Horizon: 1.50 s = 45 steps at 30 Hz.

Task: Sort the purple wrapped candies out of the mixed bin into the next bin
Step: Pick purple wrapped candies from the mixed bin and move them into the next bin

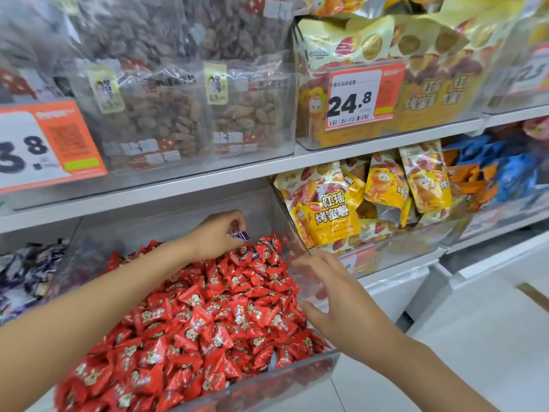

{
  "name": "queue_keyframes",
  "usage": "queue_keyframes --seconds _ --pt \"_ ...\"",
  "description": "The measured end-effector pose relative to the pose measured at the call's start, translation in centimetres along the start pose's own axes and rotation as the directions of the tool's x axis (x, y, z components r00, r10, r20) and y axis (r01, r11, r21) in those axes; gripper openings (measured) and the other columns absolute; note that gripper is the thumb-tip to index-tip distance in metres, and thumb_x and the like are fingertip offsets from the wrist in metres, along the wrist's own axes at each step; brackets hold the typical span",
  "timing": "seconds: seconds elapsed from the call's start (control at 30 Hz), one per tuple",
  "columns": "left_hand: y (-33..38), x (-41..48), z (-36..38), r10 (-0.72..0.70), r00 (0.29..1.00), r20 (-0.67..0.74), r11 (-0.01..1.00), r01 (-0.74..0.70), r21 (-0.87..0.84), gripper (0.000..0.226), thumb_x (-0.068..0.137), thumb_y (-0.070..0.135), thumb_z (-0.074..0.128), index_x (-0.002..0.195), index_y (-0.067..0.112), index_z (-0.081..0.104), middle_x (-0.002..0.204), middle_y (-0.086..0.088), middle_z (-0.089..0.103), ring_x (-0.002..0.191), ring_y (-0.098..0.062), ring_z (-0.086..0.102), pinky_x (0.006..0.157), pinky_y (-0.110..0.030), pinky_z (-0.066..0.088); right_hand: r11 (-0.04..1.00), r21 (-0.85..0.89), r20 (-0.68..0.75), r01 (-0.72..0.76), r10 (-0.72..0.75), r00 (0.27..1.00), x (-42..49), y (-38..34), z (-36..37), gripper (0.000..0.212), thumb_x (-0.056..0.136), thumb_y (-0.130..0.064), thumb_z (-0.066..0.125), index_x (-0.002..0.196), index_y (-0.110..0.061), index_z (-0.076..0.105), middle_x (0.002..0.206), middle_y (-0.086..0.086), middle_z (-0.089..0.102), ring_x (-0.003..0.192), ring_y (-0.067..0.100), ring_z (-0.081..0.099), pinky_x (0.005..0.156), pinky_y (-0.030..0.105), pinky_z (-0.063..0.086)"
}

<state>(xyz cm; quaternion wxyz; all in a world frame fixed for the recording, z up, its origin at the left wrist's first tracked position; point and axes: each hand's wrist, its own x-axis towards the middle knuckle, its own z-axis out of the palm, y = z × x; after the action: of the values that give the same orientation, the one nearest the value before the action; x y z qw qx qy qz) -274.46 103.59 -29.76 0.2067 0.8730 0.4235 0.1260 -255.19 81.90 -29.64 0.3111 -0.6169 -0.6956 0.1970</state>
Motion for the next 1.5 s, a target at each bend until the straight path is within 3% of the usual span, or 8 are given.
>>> queue_keyframes --seconds 0.17,0.33,0.47,0.67,0.9,1.07,1.27,1.5 --pt "-0.4 1.1 2.3 -0.135 0.952 0.276 0.966 0.065 0.249 0.03 0.096 0.024 0.053 0.123 0.013 0.061 0.122 -0.003 0.063 0.111 -0.023 0.058 0.093 -0.029 0.047 1.0 0.002 -0.015 0.024 -0.024 1.0 -0.1 0.0 0.1 0.05 0.088 -0.016 0.066 0.13 -0.035 0.047 0.129 -0.023 0.037 0.1 -0.009 0.043 0.09 0.014 0.041" --pt "-0.4 1.6 3.1 -0.162 0.957 0.241 0.961 0.097 0.259 0.032 0.083 0.042 0.072 0.101 0.016 0.073 0.102 0.001 0.07 0.093 -0.016 0.062 0.083 -0.029 0.051 1.0 0.0 -0.023 0.024 -0.024 0.999 0.0 0.1 0.1 0.05 0.089 -0.016 0.064 0.131 -0.034 0.046 0.132 -0.02 0.037 0.112 -0.001 0.046 0.095 0.023 0.044" --pt "0.3 0.3 1.1 -0.09 0.985 0.144 0.996 0.086 0.038 0.014 0.08 0.035 0.077 0.085 0.023 0.071 0.088 0.01 0.066 0.078 -0.002 0.057 0.069 -0.016 0.041 1.0 0.004 -0.018 0.027 -0.027 0.999 0.0 0.1 0.0 0.05 0.088 -0.016 0.065 0.132 -0.033 0.046 0.132 -0.018 0.037 0.112 0.0 0.046 0.095 0.025 0.045" --pt "-0.7 -5.2 -3.8 -0.109 0.992 0.057 0.953 0.121 -0.277 0.013 0.085 0.028 0.072 0.087 0.028 0.059 0.078 0.011 0.066 0.073 -0.003 0.061 0.078 -0.029 0.045 0.999 0.002 0.008 0.047 -0.047 0.999 -0.1 0.0 -0.3 0.054 0.086 -0.021 0.068 0.134 -0.033 0.045 0.134 -0.018 0.036 0.116 0.0 0.046 0.098 0.026 0.044" --pt "-3.8 -12.6 -7.0 -0.195 0.98 0.045 0.98 0.196 -0.016 0.021 0.101 0.024 0.043 0.097 0.033 0.062 0.106 0.013 0.065 0.098 -0.004 0.06 0.088 -0.02 0.042 0.952 -0.218 -0.186 0.214 -0.256 0.949 0.9 -2.9 -0.7 0.036 0.087 -0.029 0.058 0.123 -0.023 0.058 0.132 -0.002 0.051 0.125 0.015 0.045 0.106 0.03 0.036" --pt "-4.2 -13.2 -6.7 -0.244 0.968 -0.058 0.959 0.232 -0.161 0.025 0.097 0.04 0.048 0.094 0.024 0.066 0.092 -0.003 0.068 0.088 -0.018 0.063 0.083 -0.027 0.046 0.991 -0.049 0.176 0.121 -0.11 0.978 9.0 -8.0 5.2 0.03 0.095 -0.016 0.055 0.124 -0.02 0.063 0.128 0.0 0.061 0.122 0.016 0.052 0.107 0.034 0.039" --pt "-4.9 -13.3 -7.0 -0.24 0.961 -0.141 0.951 0.203 -0.235 0.049 0.091 0.053 0.047 0.098 0.01 0.068 0.1 -0.011 0.069 0.099 -0.023 0.063 0.092 -0.034 0.044 0.924 -0.329 0.525 0.196 0.006 0.851 13.0 -8.0 11.0 0.083 0.08 -0.08 0.021 0.145 -0.032 0.042 0.163 0.004 0.008 0.149 0.028 0.008 0.12 0.049 0.012" --pt "-5.1 -12.6 -6.7 -0.235 0.963 -0.135 0.946 0.194 -0.258 0.036 0.097 0.045 0.045 0.101 0.017 0.068 0.106 -0.011 0.069 0.102 -0.023 0.062 0.094 -0.036 0.044 0.85 -0.508 0.493 0.137 0.157 0.856 10.1 -3.8 2.8 0.025 0.095 -0.036 0.055 0.11 -0.025 0.071 0.115 0.002 0.058 0.12 0.028 0.052 0.102 0.04 0.043"
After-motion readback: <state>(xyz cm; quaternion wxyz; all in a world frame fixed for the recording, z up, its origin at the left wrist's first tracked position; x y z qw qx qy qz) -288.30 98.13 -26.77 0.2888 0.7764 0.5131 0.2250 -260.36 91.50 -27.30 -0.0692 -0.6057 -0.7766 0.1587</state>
